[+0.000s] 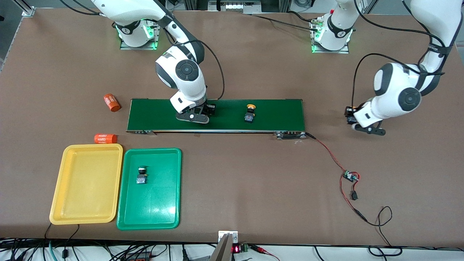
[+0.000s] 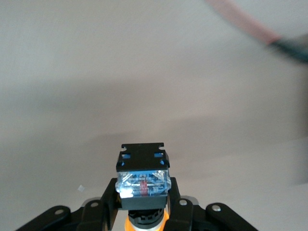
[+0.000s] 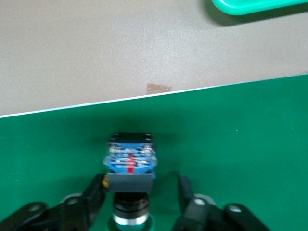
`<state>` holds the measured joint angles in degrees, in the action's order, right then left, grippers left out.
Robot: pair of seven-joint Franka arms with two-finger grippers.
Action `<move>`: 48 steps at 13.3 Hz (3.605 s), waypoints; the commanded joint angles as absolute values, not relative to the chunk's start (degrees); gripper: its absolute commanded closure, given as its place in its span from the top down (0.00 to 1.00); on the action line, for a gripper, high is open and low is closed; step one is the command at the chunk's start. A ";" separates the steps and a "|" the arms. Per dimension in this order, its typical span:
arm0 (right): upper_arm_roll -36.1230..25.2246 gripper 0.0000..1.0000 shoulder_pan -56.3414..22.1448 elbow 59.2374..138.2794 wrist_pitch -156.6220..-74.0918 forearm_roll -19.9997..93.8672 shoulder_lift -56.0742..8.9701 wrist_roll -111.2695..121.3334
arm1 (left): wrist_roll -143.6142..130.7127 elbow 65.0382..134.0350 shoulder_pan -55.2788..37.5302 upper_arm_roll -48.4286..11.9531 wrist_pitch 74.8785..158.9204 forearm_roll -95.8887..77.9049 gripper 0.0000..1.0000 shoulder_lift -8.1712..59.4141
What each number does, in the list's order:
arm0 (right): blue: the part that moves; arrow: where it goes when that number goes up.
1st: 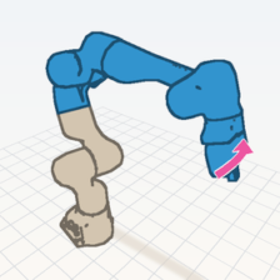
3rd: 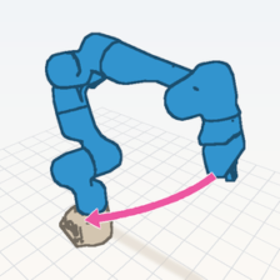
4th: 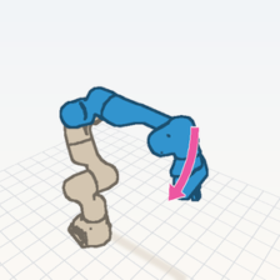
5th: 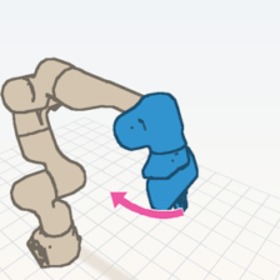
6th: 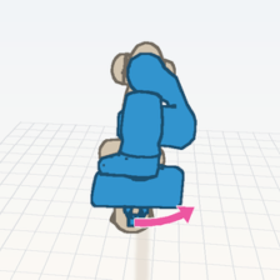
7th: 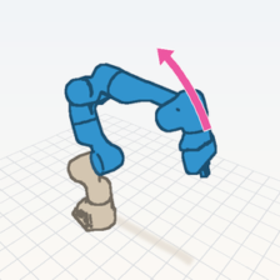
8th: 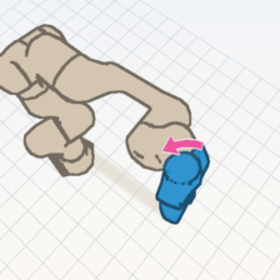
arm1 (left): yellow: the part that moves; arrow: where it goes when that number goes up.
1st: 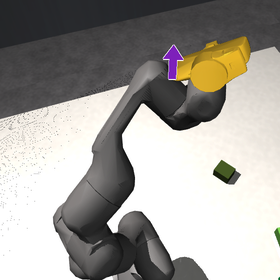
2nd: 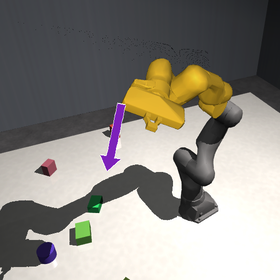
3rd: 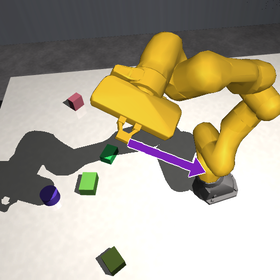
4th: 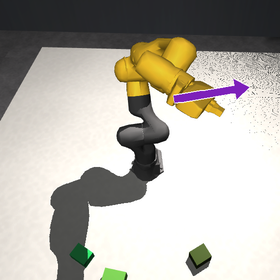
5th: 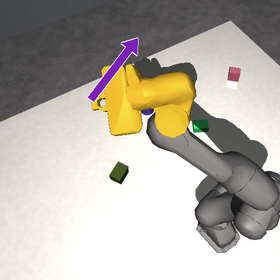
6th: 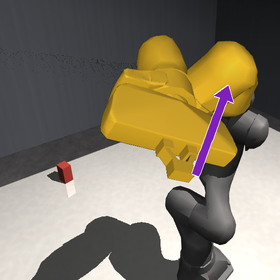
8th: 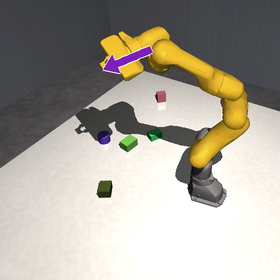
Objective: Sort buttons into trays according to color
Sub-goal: 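Carry the green-cap button over the green tray while the left gripper places a button, then release the button into the green tray and return the right gripper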
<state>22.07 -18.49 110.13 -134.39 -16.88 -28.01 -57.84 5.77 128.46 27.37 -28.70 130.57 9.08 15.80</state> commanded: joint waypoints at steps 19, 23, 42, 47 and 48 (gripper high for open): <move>14.59 0.08 -6.15 86.84 -135.78 -18.37 -42.97 -34.45 | -8.53 121.82 8.00 -35.42 136.48 -8.00 0.00 22.76; 13.45 0.21 -6.24 86.84 -136.05 -18.72 -44.56 -34.63 | -8.52 121.64 6.86 -35.07 136.76 -4.58 0.00 22.68; 18.28 1.00 -6.59 94.11 -119.88 -11.02 -30.52 -40.87 | -7.73 104.27 7.30 -11.70 118.16 -1.60 1.00 14.68; 23.10 1.00 -7.65 103.09 -122.16 -10.11 -24.08 -48.40 | -7.65 90.57 3.79 -4.05 108.42 -0.18 1.00 14.85; 24.86 1.00 -7.65 103.10 -122.34 -10.11 -24.43 -49.99 | -7.73 86.18 3.61 -3.96 103.06 -0.18 1.00 15.20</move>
<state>22.54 -7.88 100.15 -120.86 -10.60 -26.33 -46.48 -7.59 94.15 5.85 -5.92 111.24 -1.15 14.30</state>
